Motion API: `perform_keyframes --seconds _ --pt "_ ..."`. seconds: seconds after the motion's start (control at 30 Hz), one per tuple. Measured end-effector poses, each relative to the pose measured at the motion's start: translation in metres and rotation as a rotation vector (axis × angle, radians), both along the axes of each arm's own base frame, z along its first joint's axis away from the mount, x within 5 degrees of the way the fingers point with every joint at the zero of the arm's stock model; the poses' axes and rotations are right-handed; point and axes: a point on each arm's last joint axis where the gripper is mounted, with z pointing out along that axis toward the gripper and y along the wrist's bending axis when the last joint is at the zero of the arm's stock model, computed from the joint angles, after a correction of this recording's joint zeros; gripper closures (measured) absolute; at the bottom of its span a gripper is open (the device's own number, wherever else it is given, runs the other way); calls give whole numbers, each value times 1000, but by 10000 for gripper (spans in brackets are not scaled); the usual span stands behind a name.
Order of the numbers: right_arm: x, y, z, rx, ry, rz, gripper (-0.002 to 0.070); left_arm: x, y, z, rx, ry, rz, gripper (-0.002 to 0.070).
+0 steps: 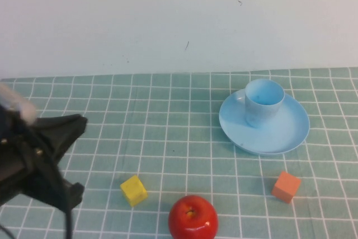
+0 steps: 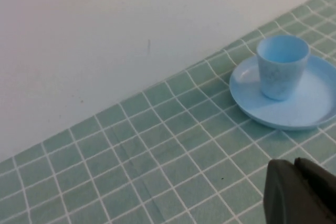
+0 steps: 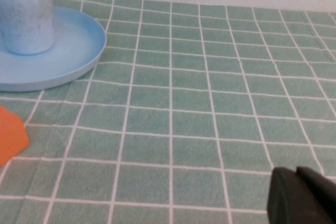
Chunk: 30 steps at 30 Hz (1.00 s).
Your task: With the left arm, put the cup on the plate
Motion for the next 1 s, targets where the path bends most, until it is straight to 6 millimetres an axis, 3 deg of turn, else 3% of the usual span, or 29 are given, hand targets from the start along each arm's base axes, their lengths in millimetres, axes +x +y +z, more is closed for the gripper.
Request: perform_keyframes --seconds 0.17,0.4,0.6,0.8,1.0 --pt "0 0 0 0 0 0 678 -25 33 -5 -207 10 172 675" --pt "0 0 0 0 0 0 678 -63 63 -44 -379 -21 375 675" --pt "0 0 0 0 0 0 678 -83 73 -95 -387 -51 486 675" --pt "0 0 0 0 0 0 678 -89 75 -148 -372 -4 525 675" --pt "0 0 0 -6 1 2 678 -90 74 -159 -344 61 526 675"
